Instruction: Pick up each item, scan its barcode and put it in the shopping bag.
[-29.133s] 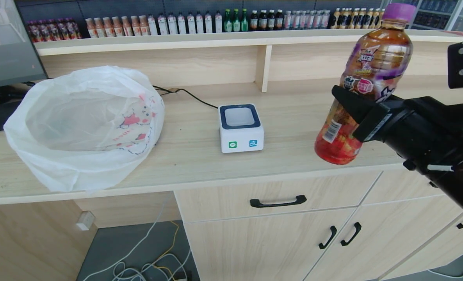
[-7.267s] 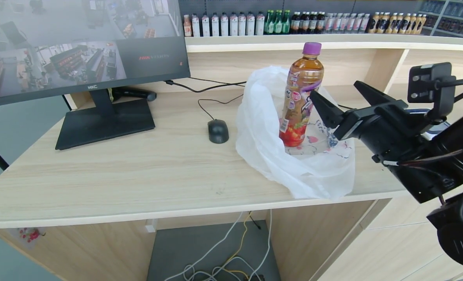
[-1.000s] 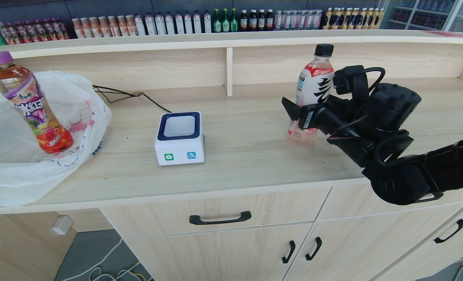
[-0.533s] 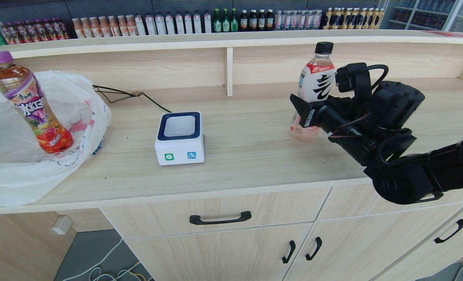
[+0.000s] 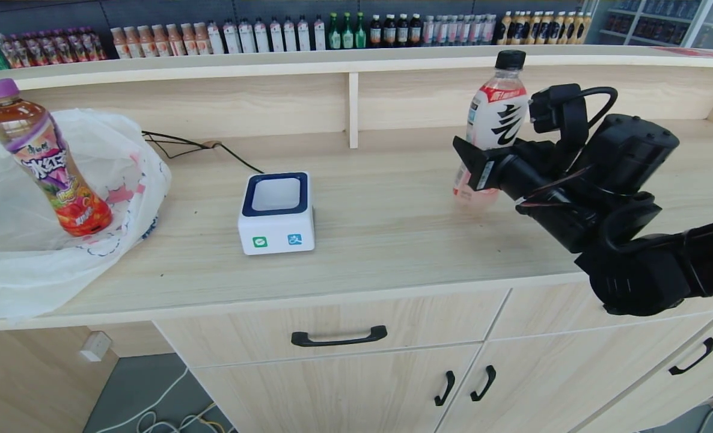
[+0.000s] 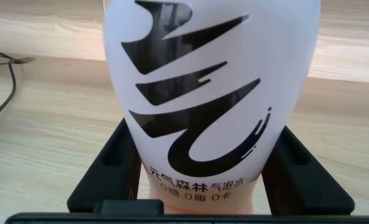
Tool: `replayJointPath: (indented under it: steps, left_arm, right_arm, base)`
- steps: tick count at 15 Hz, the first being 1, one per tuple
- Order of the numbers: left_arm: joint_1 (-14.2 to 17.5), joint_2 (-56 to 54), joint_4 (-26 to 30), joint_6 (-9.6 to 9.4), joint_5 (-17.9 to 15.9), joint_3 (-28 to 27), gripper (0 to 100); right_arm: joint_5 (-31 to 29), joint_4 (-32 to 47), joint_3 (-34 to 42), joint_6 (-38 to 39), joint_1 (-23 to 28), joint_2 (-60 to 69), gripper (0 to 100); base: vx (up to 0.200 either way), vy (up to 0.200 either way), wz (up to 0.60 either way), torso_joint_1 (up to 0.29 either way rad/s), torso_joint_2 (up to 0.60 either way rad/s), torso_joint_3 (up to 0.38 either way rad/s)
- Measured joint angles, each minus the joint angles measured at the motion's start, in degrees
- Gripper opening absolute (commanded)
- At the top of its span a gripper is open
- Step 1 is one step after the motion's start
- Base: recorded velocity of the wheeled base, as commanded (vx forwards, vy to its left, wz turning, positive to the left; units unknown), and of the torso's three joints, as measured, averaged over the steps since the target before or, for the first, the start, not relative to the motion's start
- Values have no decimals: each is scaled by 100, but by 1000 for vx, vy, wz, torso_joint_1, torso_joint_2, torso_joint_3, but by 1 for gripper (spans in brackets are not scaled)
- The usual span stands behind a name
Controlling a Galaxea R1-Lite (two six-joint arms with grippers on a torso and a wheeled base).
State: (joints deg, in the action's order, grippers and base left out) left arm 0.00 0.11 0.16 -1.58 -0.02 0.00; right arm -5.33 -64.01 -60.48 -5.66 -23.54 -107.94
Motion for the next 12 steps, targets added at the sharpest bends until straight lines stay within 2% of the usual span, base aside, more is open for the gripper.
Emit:
replayJointPath:
  steps: [7,12]
  left_arm:
    - [0,0,0,9,2,0,100]
    - [0,0,2,11,2,0,100]
  right_arm:
    - [2,366,386,-200,-252,1036,0]
    - [77,453,1396,-236,-335,2125,0]
  base:
    - [0,0,0,0,0,0]
    - [0,0,0,0,0,0]
